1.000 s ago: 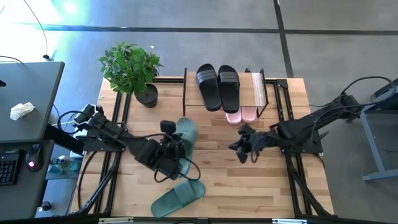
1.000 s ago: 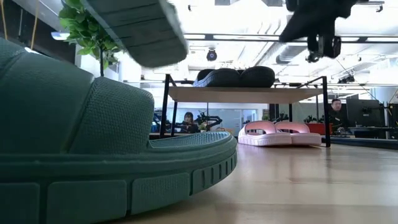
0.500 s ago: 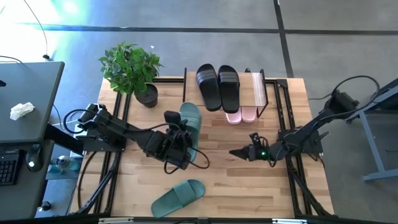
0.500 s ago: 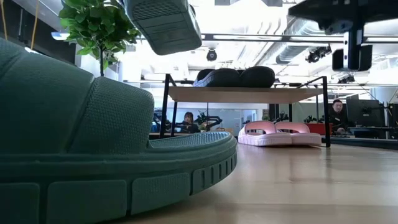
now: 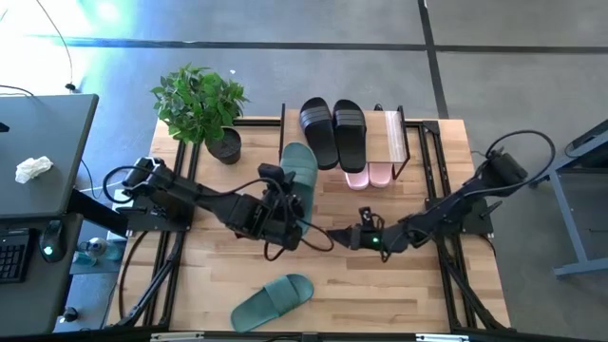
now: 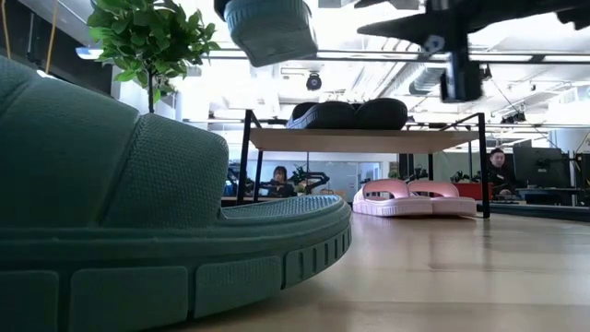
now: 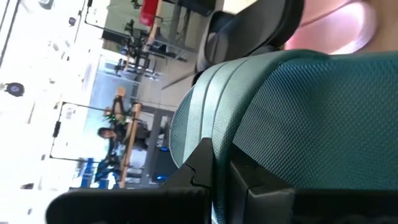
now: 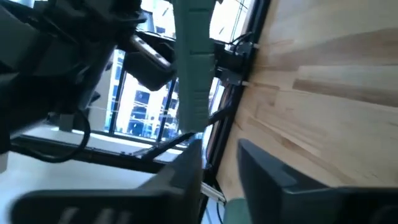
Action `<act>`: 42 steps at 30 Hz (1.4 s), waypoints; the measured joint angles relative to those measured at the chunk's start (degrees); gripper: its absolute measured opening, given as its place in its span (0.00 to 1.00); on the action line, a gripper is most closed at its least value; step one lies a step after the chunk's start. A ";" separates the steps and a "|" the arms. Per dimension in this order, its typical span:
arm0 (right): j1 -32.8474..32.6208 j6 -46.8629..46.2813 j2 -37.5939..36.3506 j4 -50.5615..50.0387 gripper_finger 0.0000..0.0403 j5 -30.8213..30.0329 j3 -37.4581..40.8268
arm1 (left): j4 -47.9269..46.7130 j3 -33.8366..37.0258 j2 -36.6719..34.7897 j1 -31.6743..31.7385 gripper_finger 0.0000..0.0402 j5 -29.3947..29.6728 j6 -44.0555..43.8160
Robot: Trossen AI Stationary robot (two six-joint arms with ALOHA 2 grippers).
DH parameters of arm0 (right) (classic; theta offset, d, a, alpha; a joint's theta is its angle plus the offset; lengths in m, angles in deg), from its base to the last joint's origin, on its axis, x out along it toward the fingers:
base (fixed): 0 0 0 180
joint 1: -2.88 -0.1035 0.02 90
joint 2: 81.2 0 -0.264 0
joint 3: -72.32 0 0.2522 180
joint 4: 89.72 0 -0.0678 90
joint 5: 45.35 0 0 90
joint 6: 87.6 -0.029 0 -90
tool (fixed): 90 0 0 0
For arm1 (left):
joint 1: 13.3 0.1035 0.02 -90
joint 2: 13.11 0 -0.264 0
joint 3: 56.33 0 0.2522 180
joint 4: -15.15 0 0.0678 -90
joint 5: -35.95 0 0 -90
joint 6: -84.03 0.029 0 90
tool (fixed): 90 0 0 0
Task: Pick and place slides into the shelf
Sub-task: Put the top green slipper under the shelf
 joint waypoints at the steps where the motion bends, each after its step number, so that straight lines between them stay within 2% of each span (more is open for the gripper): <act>1: 0.57 0.36 0.26 0.04 0.26 0.53 -0.65 | 0.10 0.00 0.00 0.28 0.00 0.29 0.20; 7: 3.81 1.87 1.65 0.08 0.50 1.87 -3.16 | 0.23 0.02 0.00 2.05 0.00 0.61 0.36; 12: 6.66 2.08 4.71 -0.05 0.58 5.15 -5.64 | 1.33 0.02 0.00 3.02 0.00 0.48 0.49; 16: 7.39 4.30 7.56 0.04 0.59 4.73 -9.15 | 1.17 0.02 0.00 3.85 0.00 0.19 0.60; 23: 6.91 3.92 9.68 -0.15 0.59 -3.83 -11.04 | 1.44 0.04 0.00 4.47 0.00 -0.01 1.56; 31: 5.90 2.96 12.94 1.44 0.58 -8.56 -13.39 | 1.56 0.04 0.00 6.27 0.00 -1.75 1.54; 36: 5.74 2.94 15.48 1.62 0.53 -10.28 -14.90 | 1.81 0.04 0.00 7.04 0.00 -2.86 1.54; 42: 5.90 4.29 17.07 2.56 0.40 -12.29 -16.44 | 1.93 0.04 0.00 6.89 0.00 -4.00 1.81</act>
